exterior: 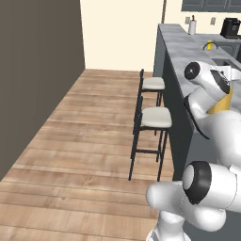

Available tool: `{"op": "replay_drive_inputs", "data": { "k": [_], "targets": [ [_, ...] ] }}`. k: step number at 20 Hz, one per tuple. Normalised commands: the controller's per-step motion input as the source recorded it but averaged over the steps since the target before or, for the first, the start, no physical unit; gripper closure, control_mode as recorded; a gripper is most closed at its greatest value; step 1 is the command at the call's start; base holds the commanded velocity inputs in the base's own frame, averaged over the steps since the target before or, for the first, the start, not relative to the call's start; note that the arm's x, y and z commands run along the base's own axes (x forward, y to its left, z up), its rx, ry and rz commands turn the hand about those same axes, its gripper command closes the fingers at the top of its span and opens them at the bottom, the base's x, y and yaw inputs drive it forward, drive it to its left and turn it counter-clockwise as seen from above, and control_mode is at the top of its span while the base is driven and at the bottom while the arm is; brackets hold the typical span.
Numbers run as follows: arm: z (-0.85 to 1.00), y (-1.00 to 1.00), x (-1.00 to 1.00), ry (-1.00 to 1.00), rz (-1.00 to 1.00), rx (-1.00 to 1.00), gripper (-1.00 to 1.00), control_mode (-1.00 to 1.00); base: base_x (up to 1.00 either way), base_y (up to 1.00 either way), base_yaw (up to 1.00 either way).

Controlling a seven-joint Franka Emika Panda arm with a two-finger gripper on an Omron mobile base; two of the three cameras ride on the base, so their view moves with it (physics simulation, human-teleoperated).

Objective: Place the pitcher and cup on the dining counter for serving.

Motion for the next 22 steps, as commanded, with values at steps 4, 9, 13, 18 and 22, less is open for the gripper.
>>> {"op": "replay_drive_inputs", "data": {
  "k": [4,9,13,18,22],
  "targets": [
    [0.0,0.0,-0.03,0.0,0.0,0.0,-1.0,-1.0,0.0,0.0,0.0],
    [0.01,0.35,-0.31,0.0,0.0,0.0,-1.0,-1.0,0.0,0.0,0.0],
    [0.11,0.92,-0.49,-0.01,0.0,0.0,-1.0,-1.0,0.0,0.0,0.0],
    [0.17,1.0,-0.47,-0.03,0.0,0.0,-1.0,-1.0,0.0,0.0,0.0],
    [0.29,1.0,-0.33,-0.06,0.0,0.01,-1.0,-1.0,0.0,0.0,0.0]
  ]
}}
